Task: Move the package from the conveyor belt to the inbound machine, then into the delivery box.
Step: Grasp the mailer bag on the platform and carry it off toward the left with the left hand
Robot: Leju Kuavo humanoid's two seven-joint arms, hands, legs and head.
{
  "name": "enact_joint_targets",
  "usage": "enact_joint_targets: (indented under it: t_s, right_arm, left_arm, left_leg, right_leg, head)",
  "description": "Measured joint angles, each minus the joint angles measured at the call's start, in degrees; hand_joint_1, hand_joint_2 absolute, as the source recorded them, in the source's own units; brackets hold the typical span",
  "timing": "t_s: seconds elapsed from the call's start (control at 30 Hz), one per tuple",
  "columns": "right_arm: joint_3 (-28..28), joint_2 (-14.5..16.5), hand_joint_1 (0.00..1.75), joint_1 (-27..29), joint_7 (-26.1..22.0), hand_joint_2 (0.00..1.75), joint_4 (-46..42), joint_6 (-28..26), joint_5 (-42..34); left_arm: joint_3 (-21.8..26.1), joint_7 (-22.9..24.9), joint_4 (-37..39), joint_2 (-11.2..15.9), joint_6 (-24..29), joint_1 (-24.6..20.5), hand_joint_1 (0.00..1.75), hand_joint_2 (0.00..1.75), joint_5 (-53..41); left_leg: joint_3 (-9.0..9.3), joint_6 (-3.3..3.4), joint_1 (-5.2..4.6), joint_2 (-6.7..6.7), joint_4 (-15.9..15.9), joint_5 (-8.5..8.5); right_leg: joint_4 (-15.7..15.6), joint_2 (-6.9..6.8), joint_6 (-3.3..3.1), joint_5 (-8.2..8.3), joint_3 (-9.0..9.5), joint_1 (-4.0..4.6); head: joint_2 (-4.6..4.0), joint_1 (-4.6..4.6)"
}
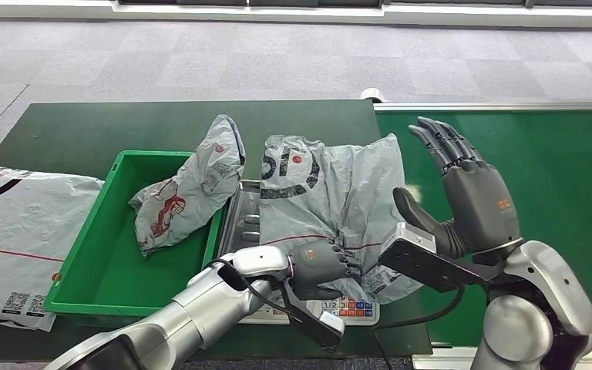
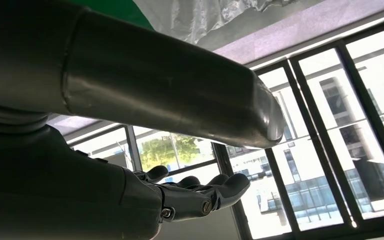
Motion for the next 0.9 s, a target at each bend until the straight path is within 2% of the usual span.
enact_joint_targets:
  t_s: [0.23, 0.3, 0.37, 0.47, 0.57, 0.63, 0.73, 0.8, 0.83, 0.9]
  right_arm:
    - [-0.63, 0.00, 0.00, 0.17, -0.27, 0.00, 0.00, 0.00, -0.34]
    - [-0.86, 0.00, 0.00, 0.23, -0.11, 0.00, 0.00, 0.00, -0.51]
    - [-1.22, 0.00, 0.00, 0.33, -0.13, 0.00, 0.02, 0.00, -1.12]
    - [-2.03, 0.00, 0.00, 0.56, -0.91, 0.00, 0.22, 0.00, -2.63]
    - [-2.96, 0.00, 0.00, 1.17, -2.11, 0.00, 0.78, 0.00, -4.23]
    - [-3.47, 0.00, 0.00, 1.41, -2.77, 0.00, 1.03, 0.00, -5.11]
    - [-4.08, 0.00, 0.00, 1.53, -3.48, 0.00, 1.32, 0.00, -6.16]
    - [-4.33, 0.00, 0.00, 1.58, -3.38, 0.00, 1.51, 0.00, -6.23]
    - [-4.39, 0.00, 0.00, 1.60, -3.06, 0.00, 1.57, 0.00, -5.97]
    - [-4.43, 0.00, 0.00, 1.64, -1.62, 0.00, 1.59, 0.00, -4.57]
  left_arm:
    - [-0.40, -1.97, 0.37, 0.01, 0.85, -1.02, 1.75, 1.75, 5.34]
    - [0.35, -3.89, -0.93, 0.43, 0.16, -0.99, 1.75, 1.75, 10.57]
    - [2.39, -5.53, -4.40, 1.43, -2.13, -0.51, 1.75, 1.75, 19.53]
    - [8.18, -6.52, -12.12, 3.22, -6.84, 0.57, 1.75, 1.75, 36.65]
    - [17.87, -6.85, -22.46, 4.96, -12.42, 3.68, 1.75, 1.75, 53.53]
    - [24.83, -6.99, -27.95, 5.57, -14.90, 5.74, 1.75, 1.75, 61.07]
    - [33.44, -6.58, -34.11, 6.18, -15.72, 8.03, 1.75, 1.75, 66.24]
    - [37.89, -6.09, -37.48, 6.33, -13.32, 9.20, 1.75, 1.75, 64.71]
    - [39.69, -5.83, -38.98, 6.39, -9.77, 9.74, 1.75, 1.75, 61.28]
    - [41.96, -2.95, -41.11, 6.58, 4.62, 10.63, 1.75, 1.75, 46.57]
  left_leg:
    - [0.01, -0.01, 0.00, 0.00, 0.00, 0.02]
    - [0.00, -0.01, 0.00, 0.00, 0.00, 0.02]
    - [-0.03, -0.02, 0.00, 0.00, 0.00, 0.02]
    - [-0.05, -0.02, 0.01, 0.02, -0.01, 0.02]
    - [-0.07, -0.03, 0.01, 0.13, -0.04, 0.02]
    - [-0.08, -0.03, 0.01, 0.21, -0.04, 0.02]
    - [-0.09, -0.05, 0.03, 0.24, -0.05, 0.03]
    - [-0.10, -0.05, 0.06, 0.23, -0.05, 0.03]
    - [-0.10, -0.05, 0.06, 0.24, -0.05, 0.03]
    - [-0.09, -0.05, 0.06, 0.23, -0.04, 0.03]
  right_leg:
    - [0.00, 0.00, 0.02, 0.02, 0.00, 0.00]
    - [0.01, 0.00, 0.02, 0.02, 0.00, 0.01]
    - [0.03, 0.00, 0.02, 0.03, -0.02, 0.02]
    - [0.06, 0.02, 0.01, 0.02, -0.06, 0.03]
    - [0.07, 0.18, 0.01, 0.02, -0.15, 0.03]
    - [0.08, 0.30, 0.00, 0.02, -0.22, 0.04]
    - [0.08, 0.32, -0.02, 0.01, -0.24, 0.07]
    - [0.08, 0.32, -0.02, 0.01, -0.23, 0.06]
    - [0.08, 0.32, -0.02, 0.01, -0.24, 0.06]
    - [0.08, 0.32, -0.02, 0.00, -0.25, 0.05]
  head:
    - [0.00, 0.01]
    - [0.00, 0.01]
    - [0.00, 0.00]
    - [0.00, 0.00]
    - [0.00, -0.01]
    - [0.00, -0.02]
    - [0.00, -0.01]
    - [0.00, 0.01]
    - [0.00, 0.00]
    - [0.00, -0.01]
